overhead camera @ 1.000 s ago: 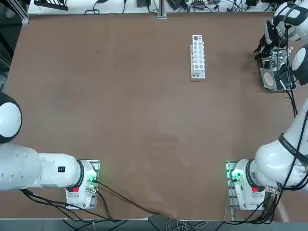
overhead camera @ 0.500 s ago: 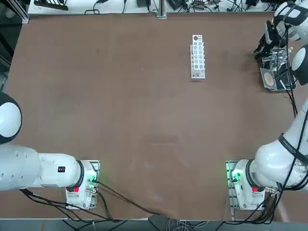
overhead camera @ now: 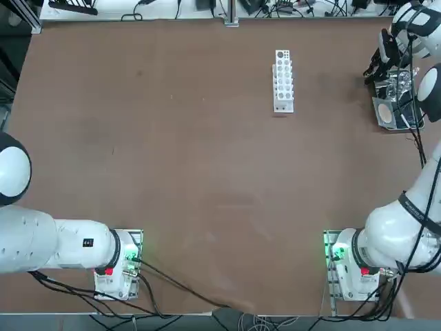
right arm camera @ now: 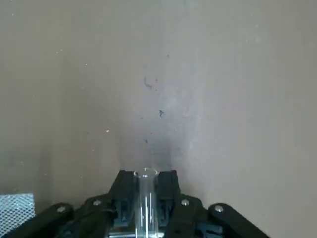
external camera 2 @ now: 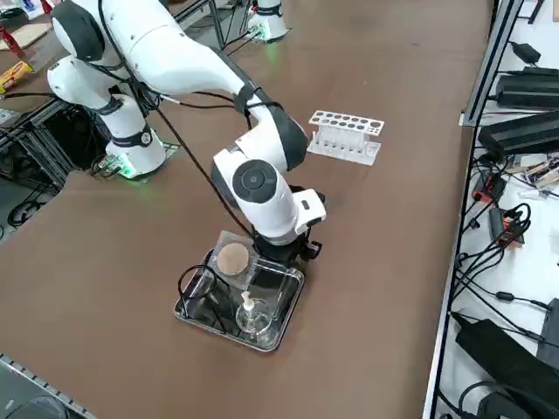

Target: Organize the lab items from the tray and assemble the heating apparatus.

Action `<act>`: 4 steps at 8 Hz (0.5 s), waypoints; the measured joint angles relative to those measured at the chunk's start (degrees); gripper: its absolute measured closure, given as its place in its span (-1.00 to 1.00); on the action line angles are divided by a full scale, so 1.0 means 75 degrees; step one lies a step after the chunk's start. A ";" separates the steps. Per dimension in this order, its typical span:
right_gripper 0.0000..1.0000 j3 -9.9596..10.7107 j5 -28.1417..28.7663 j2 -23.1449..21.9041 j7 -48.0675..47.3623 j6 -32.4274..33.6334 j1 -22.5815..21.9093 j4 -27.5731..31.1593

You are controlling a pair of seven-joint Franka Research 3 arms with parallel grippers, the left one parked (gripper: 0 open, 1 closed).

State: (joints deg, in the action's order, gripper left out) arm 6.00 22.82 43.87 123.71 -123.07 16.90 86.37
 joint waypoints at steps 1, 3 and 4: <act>0.50 0.0000 -0.0001 0.0000 0.0060 0.0000 0.0000 -0.0012; 0.54 -0.0005 -0.0010 0.0000 0.0158 0.0000 -0.0008 -0.0019; 0.54 -0.0009 -0.0016 0.0000 0.0188 0.0000 -0.0021 -0.0019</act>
State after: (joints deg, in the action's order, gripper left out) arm 5.93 22.70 43.87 125.12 -123.07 16.74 86.23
